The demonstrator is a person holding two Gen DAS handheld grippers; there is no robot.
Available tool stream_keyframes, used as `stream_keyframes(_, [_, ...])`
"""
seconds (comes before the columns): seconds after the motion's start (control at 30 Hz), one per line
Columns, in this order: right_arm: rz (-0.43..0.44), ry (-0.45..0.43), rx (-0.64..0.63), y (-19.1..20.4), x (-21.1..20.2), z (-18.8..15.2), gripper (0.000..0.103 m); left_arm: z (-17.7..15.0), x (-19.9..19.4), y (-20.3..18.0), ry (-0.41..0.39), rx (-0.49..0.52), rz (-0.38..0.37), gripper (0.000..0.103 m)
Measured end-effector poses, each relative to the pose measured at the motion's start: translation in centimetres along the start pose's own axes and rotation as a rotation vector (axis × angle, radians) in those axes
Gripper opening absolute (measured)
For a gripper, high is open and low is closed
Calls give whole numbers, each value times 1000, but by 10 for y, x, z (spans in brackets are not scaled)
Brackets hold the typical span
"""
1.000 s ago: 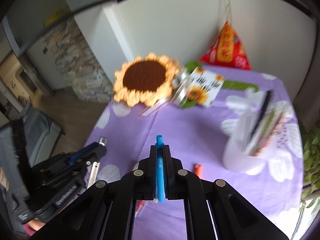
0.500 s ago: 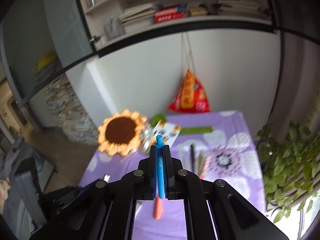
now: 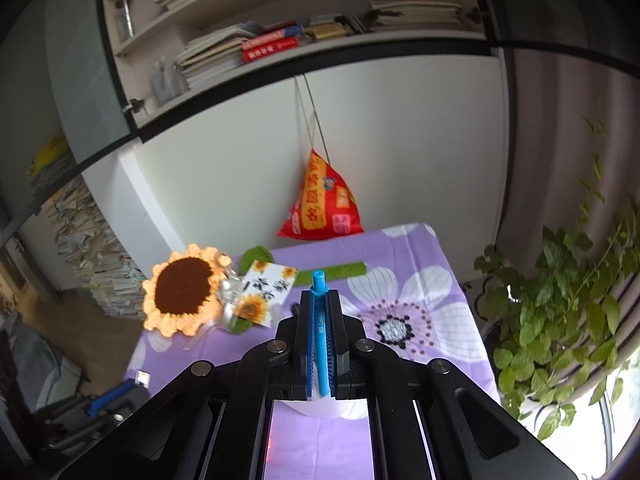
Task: Organize stationery
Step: 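Drop the blue pen into the white cup with the right tool while the left carries the black pen, then lower the black pen into the white cup and open the left tool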
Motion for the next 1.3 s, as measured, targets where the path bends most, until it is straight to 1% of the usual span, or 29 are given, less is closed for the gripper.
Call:
stream_keyframes(0.1, [-11,24,-1,-7,9,-10,6,5,0,-6,-6,10,-2,9])
stream_keyframes(0.27, [2,49,3,-11,15,-19,6,10,1,-11,-9,17,-5,9])
stream_keyframes(0.4, [9,67,-21,-9,17,-24,6,17,2,-16,-15,15,-9,9])
stream_keyframes(0.6, [5,153,-11,-15,34,-50,6,35,9,-29,-34,17,-39,9])
stream_keyframes(0.67, [10,164,-5,-17,35,-56,6,40,12,-34,-40,18,-54,9])
stream_keyframes(0.73, [17,165,-2,-19,34,-59,7,46,18,-43,-45,20,-84,9])
stream_keyframes(0.77, [23,165,-4,-19,32,-60,14,49,22,-47,-46,21,-96,9])
stream_keyframes(0.8, [26,163,-7,-20,28,-62,31,52,26,-51,-47,22,-105,9])
stream_keyframes(0.87, [42,146,3,-24,18,-64,50,57,33,-56,-51,24,-116,9])
stream_keyframes(0.97, [63,112,33,-32,0,-63,50,66,47,-65,-65,28,-139,9])
stream_keyframes(1.13, [37,88,73,-55,-21,-64,50,84,72,-68,-106,-10,-157,9])
stream_keyframes(1.2, [25,82,92,-65,-26,-64,50,91,79,-66,-134,-25,-152,9])
stream_keyframes(1.23, [20,81,103,-70,-29,-65,50,94,83,-65,-156,-32,-139,9])
stream_keyframes(1.3, [11,85,117,-77,-31,-65,50,98,88,-63,-173,-33,-115,9])
Point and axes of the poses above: each gripper's, at about its wrist camera, not at the fingertips, and x roughly the way its jaws point, y to its left, z to its top, the point moved 9 cm from there along x, roughly the way its jaws point, and after that the axes turned 7 degrees about x, right-handed, at the moved point
